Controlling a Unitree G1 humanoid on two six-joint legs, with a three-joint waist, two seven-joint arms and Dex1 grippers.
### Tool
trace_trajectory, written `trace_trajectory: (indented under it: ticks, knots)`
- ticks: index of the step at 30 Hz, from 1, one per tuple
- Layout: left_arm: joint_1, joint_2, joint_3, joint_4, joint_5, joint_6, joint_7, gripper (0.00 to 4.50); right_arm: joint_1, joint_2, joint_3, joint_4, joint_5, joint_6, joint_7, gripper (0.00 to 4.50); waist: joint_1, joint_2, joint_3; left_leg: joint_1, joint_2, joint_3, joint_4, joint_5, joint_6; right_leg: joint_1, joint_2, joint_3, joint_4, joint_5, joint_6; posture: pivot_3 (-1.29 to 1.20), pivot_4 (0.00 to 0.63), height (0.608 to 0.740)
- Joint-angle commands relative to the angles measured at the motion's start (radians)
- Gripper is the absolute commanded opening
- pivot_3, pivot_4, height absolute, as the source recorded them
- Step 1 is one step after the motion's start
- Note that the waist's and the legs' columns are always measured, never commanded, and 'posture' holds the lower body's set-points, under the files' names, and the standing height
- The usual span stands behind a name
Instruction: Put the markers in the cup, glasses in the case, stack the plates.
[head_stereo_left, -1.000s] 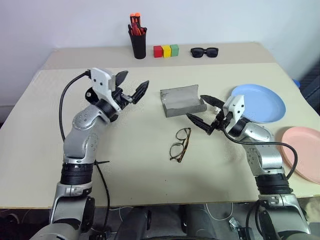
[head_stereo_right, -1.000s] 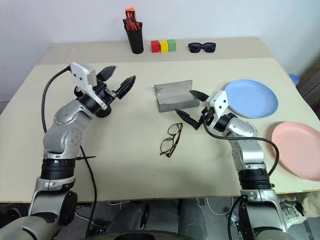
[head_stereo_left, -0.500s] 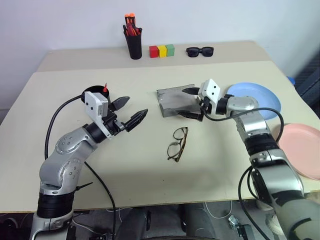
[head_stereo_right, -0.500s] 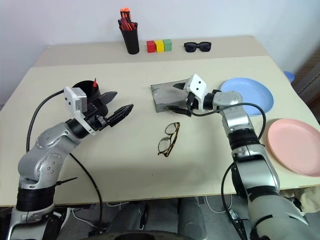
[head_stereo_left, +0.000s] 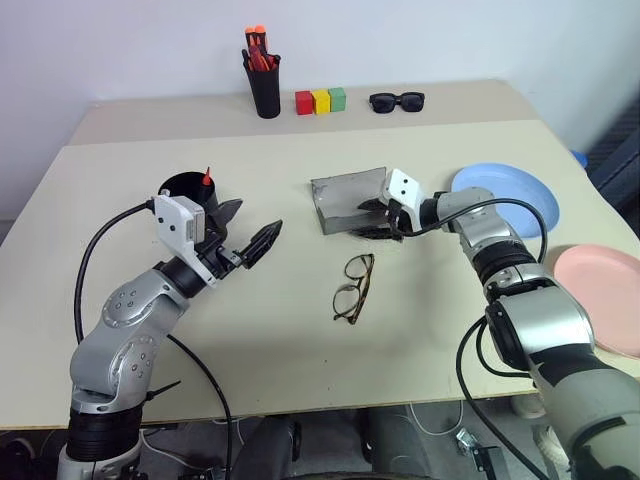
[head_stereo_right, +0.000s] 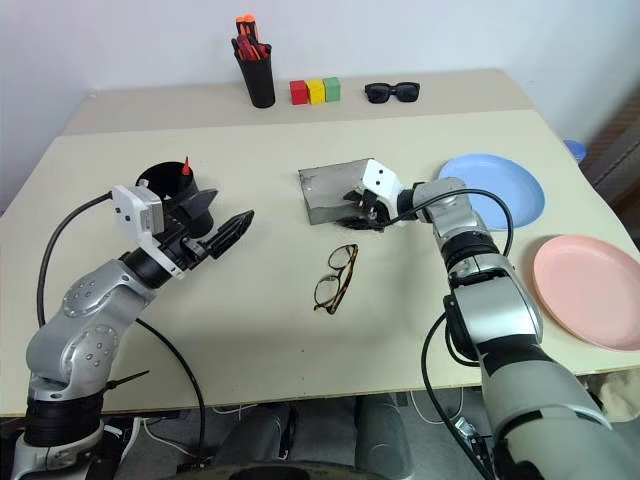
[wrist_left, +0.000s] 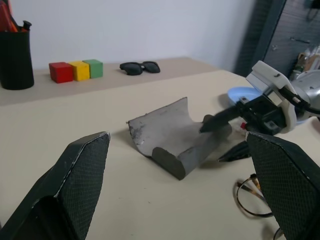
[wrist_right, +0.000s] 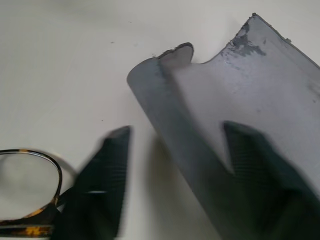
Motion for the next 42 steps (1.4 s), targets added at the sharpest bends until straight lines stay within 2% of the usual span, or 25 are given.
trace_trajectory:
  ticks: [1, 2, 3, 12, 14, 17, 21, 26, 36, 39, 42]
  knots:
    - [-0.021, -0.002, -0.002, -0.014, 0.015, -0.026, 0.006, 4.5, -0.024, 0.001, 0.001, 0.003, -0.024, -0.024, 0.003, 0.68, 0.0, 0.0, 0.0, 0.0, 0.0, 0.0, 0.0, 0.0, 0.0, 0.0, 0.0, 0.0, 0.0, 0.0, 0.0, 0.0, 0.15, 0.74]
    - [-0.022, -0.004, -0.002, -0.012, 0.015, -0.025, 0.006, 4.5, -0.023, 0.001, 0.0, 0.003, -0.028, -0.027, 0.002, 0.21, -0.001, 0.0, 0.0, 0.0, 0.0, 0.0, 0.0, 0.0, 0.0, 0.0, 0.0, 0.0, 0.0, 0.0, 0.0, 0.0, 0.15, 0.74]
    - [-0.025, -0.005, -0.001, -0.009, 0.015, -0.024, 0.006, 4.5, -0.023, 0.001, -0.001, 0.004, -0.029, -0.029, 0.005, 0.1, -0.001, 0.0, 0.0, 0.0, 0.0, 0.0, 0.0, 0.0, 0.0, 0.0, 0.0, 0.0, 0.0, 0.0, 0.0, 0.0, 0.15, 0.74]
    - [-0.055, -0.01, 0.0, 0.016, 0.038, -0.031, 0.01, 4.5, -0.022, 0.001, -0.006, -0.015, -0.034, -0.072, 0.002, 0.1, -0.002, 0.0, 0.0, 0.001, 0.0, 0.001, 0.0, 0.0, 0.0, 0.0, 0.0, 0.001, 0.0, 0.0, 0.0, 0.0, 0.15, 0.74]
    - [-0.054, -0.011, -0.004, 0.017, 0.043, -0.033, 0.009, 4.5, -0.038, 0.009, -0.029, -0.013, -0.005, -0.046, 0.04, 0.1, -0.002, 0.0, 0.0, 0.0, 0.0, 0.001, 0.0, 0.0, 0.0, 0.0, 0.0, 0.001, 0.0, 0.0, 0.0, 0.0, 0.15, 0.74]
    - [-0.056, -0.017, -0.006, 0.013, 0.042, -0.036, 0.014, 4.5, -0.071, -0.001, -0.059, -0.032, 0.035, -0.022, 0.105, 0.87, -0.001, 0.0, 0.0, 0.0, 0.0, 0.001, 0.0, 0.0, 0.0, -0.001, 0.0, 0.001, 0.0, 0.0, 0.0, 0.0, 0.15, 0.74]
    - [-0.05, -0.027, -0.001, 0.006, 0.026, -0.035, 0.014, 4.5, -0.096, -0.001, -0.055, -0.032, 0.01, -0.065, 0.074, 2.84, -0.001, 0.0, 0.0, 0.0, 0.0, 0.001, 0.0, 0.0, 0.0, -0.002, 0.0, 0.002, 0.0, 0.0, 0.0, 0.0, 0.15, 0.74]
    - [-0.049, -0.027, -0.009, 0.001, 0.028, -0.036, 0.004, 4.5, -0.108, 0.006, -0.008, 0.009, -0.062, -0.11, 0.018, 2.84, 0.0, 0.0, 0.0, 0.0, 0.0, 0.002, 0.0, 0.0, 0.0, -0.002, 0.0, 0.002, 0.0, 0.0, 0.0, 0.0, 0.15, 0.74]
    - [-0.06, -0.023, -0.017, -0.001, 0.034, -0.034, 0.003, 4.5, -0.107, 0.025, 0.028, 0.085, -0.144, -0.087, -0.051, 2.84, -0.002, 0.0, 0.0, -0.001, 0.0, 0.003, 0.0, 0.0, 0.0, -0.003, 0.0, 0.003, 0.001, 0.0, 0.0, 0.0, 0.15, 0.74]
    - [-0.055, -0.022, -0.019, -0.003, 0.039, -0.037, 0.005, 4.5, -0.106, 0.02, 0.04, 0.093, -0.169, -0.097, -0.056, 1.97, -0.001, 0.0, 0.0, -0.001, 0.0, 0.003, 0.0, 0.0, 0.0, -0.004, 0.001, 0.004, 0.001, 0.0, 0.0, 0.0, 0.15, 0.74]
    - [-0.054, -0.024, -0.019, -0.006, 0.04, -0.036, 0.009, 4.5, -0.105, 0.022, 0.035, 0.094, -0.171, -0.098, -0.05, 0.5, -0.001, 0.0, 0.0, -0.001, 0.0, 0.004, 0.0, 0.0, 0.0, -0.004, 0.001, 0.004, 0.001, 0.0, 0.0, 0.0, 0.15, 0.74]
